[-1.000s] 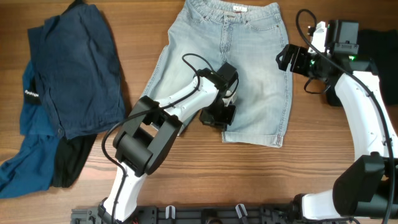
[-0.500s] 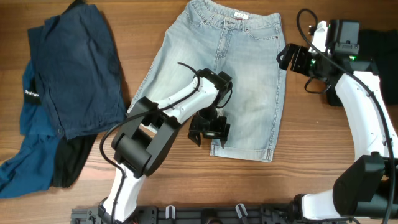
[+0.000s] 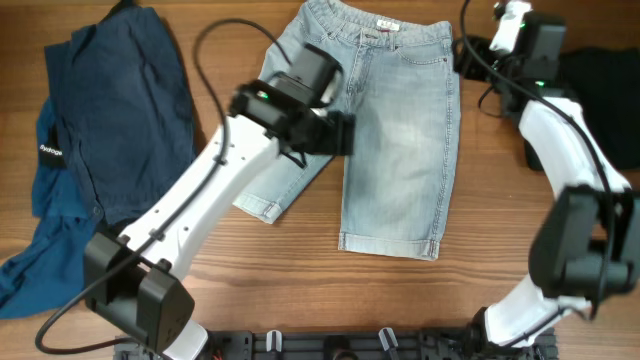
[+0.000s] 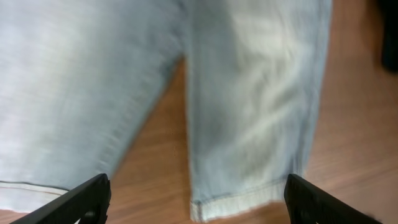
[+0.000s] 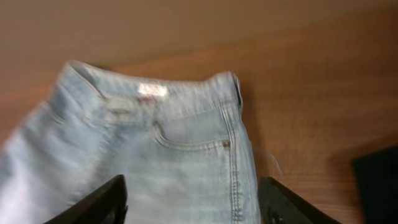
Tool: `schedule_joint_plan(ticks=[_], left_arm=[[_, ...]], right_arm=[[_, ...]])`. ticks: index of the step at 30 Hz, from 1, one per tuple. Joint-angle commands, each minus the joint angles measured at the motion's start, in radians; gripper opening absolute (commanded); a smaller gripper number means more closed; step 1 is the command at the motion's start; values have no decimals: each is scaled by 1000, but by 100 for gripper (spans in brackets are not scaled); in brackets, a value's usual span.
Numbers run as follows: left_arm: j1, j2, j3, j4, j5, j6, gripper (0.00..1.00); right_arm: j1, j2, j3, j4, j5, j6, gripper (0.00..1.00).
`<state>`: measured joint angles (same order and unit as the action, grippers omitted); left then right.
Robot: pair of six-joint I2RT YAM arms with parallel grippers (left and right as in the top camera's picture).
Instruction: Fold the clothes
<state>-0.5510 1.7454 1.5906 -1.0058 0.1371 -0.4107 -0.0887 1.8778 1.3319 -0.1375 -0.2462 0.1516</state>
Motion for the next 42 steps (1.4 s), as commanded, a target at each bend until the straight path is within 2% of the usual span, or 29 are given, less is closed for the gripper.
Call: schedule_joint_plan(ticks=[1,11,15,19,23,24,30,34,38,42], left_arm=[[41,7,-2,2,-58,37,85],[32,14,-3,29,-102,36,85],[31,23,-3,30,-102,31,86],[32,42,-3,42,-102,10,86],[31,71,-3,42,-93,9,85],[31,79,-3,44,-88,9,84],[22,101,-3,56,-82,9,82],[18,105,-3,59,-82,10,82],[19,105,-3,60,-84,14,82],[6,105,-3,50,-55,14,81]], right_arm=[[-1,142,7,88,3,-93,77],[-1,329,7,261,55,-106,77],[0,373,7,267,51,-95,76],[0,381,7,220,43,-88,59],[-6,357,7,132,44,-69,8],[-9,336,7,101,45,-65,4],[-12,54,7,-177,254,44,4],[-12,-79,7,-405,302,139,4],[-12,-83,-2,-605,311,174,5],[-12,-80,-3,-639,332,172,4]])
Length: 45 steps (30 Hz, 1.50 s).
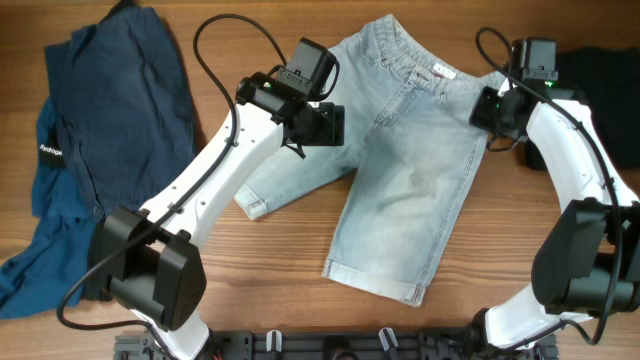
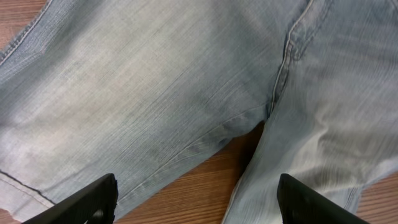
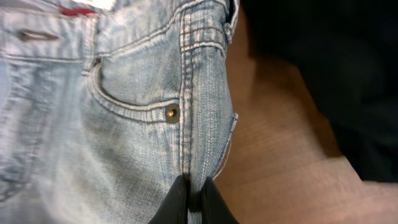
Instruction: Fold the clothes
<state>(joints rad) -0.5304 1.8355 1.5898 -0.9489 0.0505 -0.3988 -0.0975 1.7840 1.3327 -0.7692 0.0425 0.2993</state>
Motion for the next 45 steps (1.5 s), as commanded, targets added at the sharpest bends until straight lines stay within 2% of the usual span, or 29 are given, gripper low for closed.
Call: schedule_joint_plan(ticks=[1,4,10,18,21,25,27,29,32,34,38,45], left_arm=[[-23,14,-2,-13,55,4,80],[-86,14,-2,-61,162,55,78],[-299,14,-2,-141,130,103,81],[-548,20,-19,-109,125,137,84],[-585,44,-51,-68,109,147,85],[-619,68,-55,-72,217,214,86],[-647,71,-56,-71,206,238,88],[-659,80,-56,-68,157,228,88],[-635,94,-56,-60,202,175,88],[-633,106,-56,-60,249,175,88],[-659,159,-56,-55,200,182,88],[-677,192,-56,-24,199,182,87]], right_arm=[[-3,14,-4,-5,42,25,5],[-3,14,-4,13,35,25,6],[-3,14,-4,56,1,15,8],[-3,14,-4,58,2,-9,12],[-3,14,-4,58,2,-9,12],[-3,14,-4,64,2,-11,13],[-3,14,-4,69,-2,-11,13],[-3,14,-4,73,-19,-11,13],[-3,14,-4,74,-21,-11,14],[-3,14,-4,77,-21,-11,14],[-3,14,-4,86,-22,-11,15],[-3,14,-4,89,-21,-11,17]])
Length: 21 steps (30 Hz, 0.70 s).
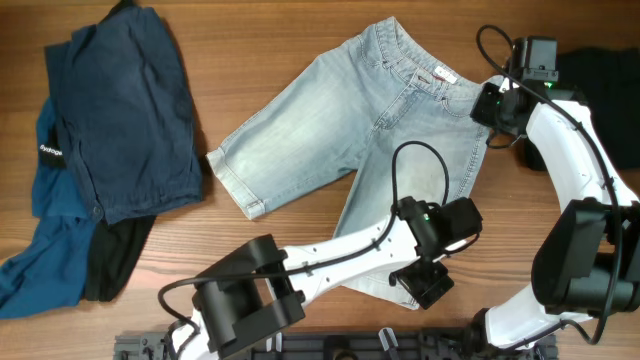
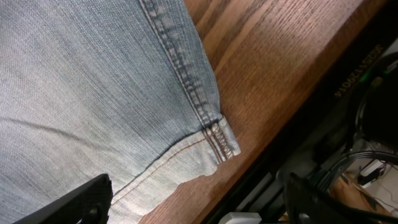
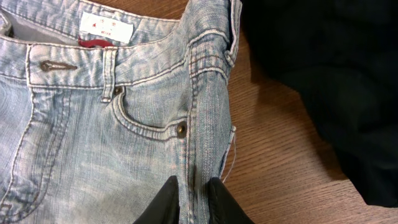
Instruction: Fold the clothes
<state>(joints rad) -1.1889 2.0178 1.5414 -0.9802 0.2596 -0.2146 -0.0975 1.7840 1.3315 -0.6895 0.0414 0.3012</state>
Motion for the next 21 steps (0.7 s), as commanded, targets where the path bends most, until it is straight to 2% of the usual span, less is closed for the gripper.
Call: schedule_joint_plan(ticks=[1,12,17,21], left_arm=[[-25,14,-7,9,-15,-3,85],[-21,53,-7,16,-63,-64,77],[30,64,-6,2,-53,-78,91],[73,64,-6,-3,-10,-23,96]], right_arm=[[-3,14,-3,9,-20,-13,17],[-3,14,-3,9,-21,-13,18],[-3,14,-3,8,-25,-13,20],[-3,14,-3,-3,-42,-13,21]])
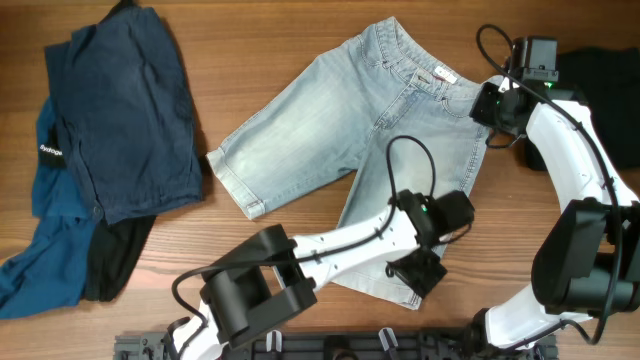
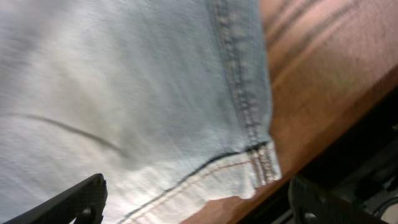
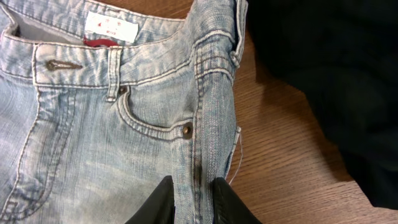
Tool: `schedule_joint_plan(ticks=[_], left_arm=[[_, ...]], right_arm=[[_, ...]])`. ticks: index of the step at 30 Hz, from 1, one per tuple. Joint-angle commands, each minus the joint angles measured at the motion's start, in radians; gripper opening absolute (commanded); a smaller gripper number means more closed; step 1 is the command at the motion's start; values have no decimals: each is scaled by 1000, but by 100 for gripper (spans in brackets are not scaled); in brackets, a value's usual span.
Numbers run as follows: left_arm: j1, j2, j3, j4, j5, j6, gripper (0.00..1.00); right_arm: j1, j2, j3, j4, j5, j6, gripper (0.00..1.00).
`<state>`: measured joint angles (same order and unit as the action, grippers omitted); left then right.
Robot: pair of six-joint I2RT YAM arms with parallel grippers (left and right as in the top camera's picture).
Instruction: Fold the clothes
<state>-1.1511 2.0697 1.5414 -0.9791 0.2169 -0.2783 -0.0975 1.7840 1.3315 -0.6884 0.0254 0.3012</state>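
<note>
Light blue denim shorts lie spread at a slant, waistband at the upper right, one leg running down to the table's front edge. My left gripper hangs open just above that leg's hem; in the left wrist view its fingers stand wide apart, with the hem corner between them. My right gripper sits at the waist's right side. In the right wrist view the right gripper has its fingers a little apart, one on each side of the side seam.
A black cloth lies right beside the waistband, close to the right gripper. A navy garment and a blue one are piled at the left. The table's front edge is just past the hem, with a dark rack below it.
My left gripper has shifted slightly up and inward over the leg hem, still open. The right fingers stand a little wider apart around the side seam. The shorts lie as before.
First the shorts lay straight, with both grippers open above them, left near the crotch, right by the waistband corner. Then the right was shut on the side seam and the shorts lay slanted. Later the left hung over the near hem and the right fingers had loosened.
</note>
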Motion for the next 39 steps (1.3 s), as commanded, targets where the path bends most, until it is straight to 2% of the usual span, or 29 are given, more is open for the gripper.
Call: schedule_joint_plan(ticks=[1,4,7,10,14,16,18,21,24,25,29,35,39], left_arm=[[56,12,-6,-5,29,39,98],[150,12,-6,-14,29,-57,97],[257,12,-6,-96,21,-98,89],[362,12,-6,-168,-89,-131,88],[491,12,-6,-105,-107,-130,93],[595,12,-6,-38,-106,-132,92],[668,14,-6,-6,-106,-150,86],[762,14,-6,-2,-103,-150,71],[844,19,-8,-14,-103,-149,47],[856,23,-10,-13,-103,-149,35],[881,64,-42,-11,-119,-167,4],[881,138,-75,23,-193,-202,4],[881,182,-90,167,-242,-202,4]], right_arm=[[-3,14,-3,-12,-26,-14,21],[-3,14,-3,-22,-27,-14,21],[-3,14,-3,-24,-27,-14,22],[-3,14,-3,-20,-27,-18,22],[-3,14,-3,-5,-29,-21,22],[-3,14,-3,-1,-64,-49,24],[-3,14,-3,0,-101,-80,32],[-3,14,-3,-1,-105,-92,39],[-3,14,-3,-1,-106,-93,65],[-3,14,-3,-1,-106,-93,70],[-3,14,-3,-2,-106,-93,77],[-3,14,-3,-3,-106,-95,79],[-3,14,-3,-1,-106,-95,80]])
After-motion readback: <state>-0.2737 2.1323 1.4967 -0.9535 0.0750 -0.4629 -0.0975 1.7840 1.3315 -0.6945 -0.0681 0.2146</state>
